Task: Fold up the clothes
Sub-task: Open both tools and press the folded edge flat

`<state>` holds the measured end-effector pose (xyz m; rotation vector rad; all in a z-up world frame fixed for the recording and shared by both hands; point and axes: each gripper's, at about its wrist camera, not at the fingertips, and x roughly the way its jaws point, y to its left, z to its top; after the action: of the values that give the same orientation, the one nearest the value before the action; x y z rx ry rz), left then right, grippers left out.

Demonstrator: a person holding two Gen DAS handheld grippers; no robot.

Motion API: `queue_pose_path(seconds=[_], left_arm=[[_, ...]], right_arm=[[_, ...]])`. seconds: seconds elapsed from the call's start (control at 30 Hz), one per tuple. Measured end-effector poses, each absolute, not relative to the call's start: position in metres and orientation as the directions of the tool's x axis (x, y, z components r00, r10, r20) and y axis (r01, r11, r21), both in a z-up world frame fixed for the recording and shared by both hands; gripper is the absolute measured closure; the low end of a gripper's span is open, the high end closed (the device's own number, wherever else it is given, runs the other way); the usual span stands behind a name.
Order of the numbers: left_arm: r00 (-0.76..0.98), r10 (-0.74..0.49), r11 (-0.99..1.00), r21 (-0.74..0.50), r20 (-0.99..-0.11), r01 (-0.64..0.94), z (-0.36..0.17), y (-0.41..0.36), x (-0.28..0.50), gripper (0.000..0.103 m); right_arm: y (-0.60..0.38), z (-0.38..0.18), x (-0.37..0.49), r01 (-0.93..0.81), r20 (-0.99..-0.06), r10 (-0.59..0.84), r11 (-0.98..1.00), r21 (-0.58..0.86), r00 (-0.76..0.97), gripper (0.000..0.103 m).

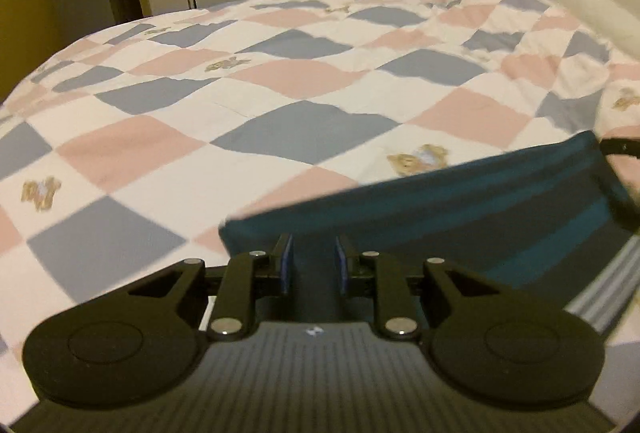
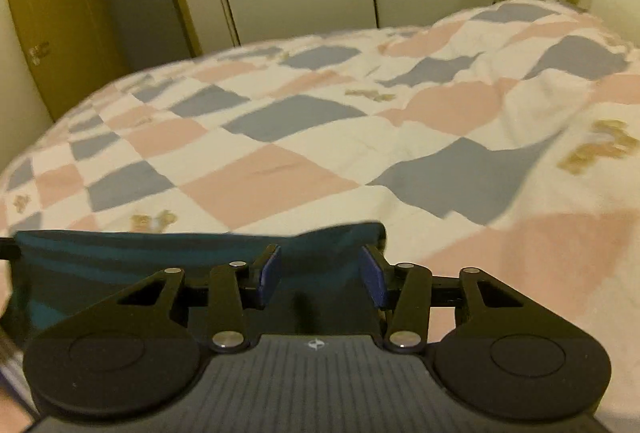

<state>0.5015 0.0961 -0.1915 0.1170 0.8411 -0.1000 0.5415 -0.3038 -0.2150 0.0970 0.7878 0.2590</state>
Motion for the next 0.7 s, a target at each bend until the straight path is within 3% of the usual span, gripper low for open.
queue_pose_path(seconds=[0.17,0.3,0.47,0.7], left_arm=[[0.600,0.018,0.983,0.125,-0.800,0.136,-0.236,0.100,0.540,0.083],[0.613,0.016,0.987,0.112,-0.790,0.118,-0.222,0.098,0.532,0.083],[0.628,-0.018,0.990,0.074,-0.778,0.121,-0.194,0.090,0.494,0.084],[0.561,-0.058,0.988,0.032,-0.826,0.149,-0.204,0.062,0.435,0.083]], right_arm=[[-0.294,-0.251,0.576,-0.223,-0.765,0.231,0.968,0.118,0.601,0.064],[-0.307,-0.238,0.566,-0.187,-0.731,0.259,0.966,0.181,0.631,0.064],[-0.330,-0.199,0.504,-0.159,-0.666,0.287,0.956,0.248,0.688,0.063],[-0.320,-0.196,0.419,-0.180,-0.692,0.252,0.968,0.177,0.677,0.062]])
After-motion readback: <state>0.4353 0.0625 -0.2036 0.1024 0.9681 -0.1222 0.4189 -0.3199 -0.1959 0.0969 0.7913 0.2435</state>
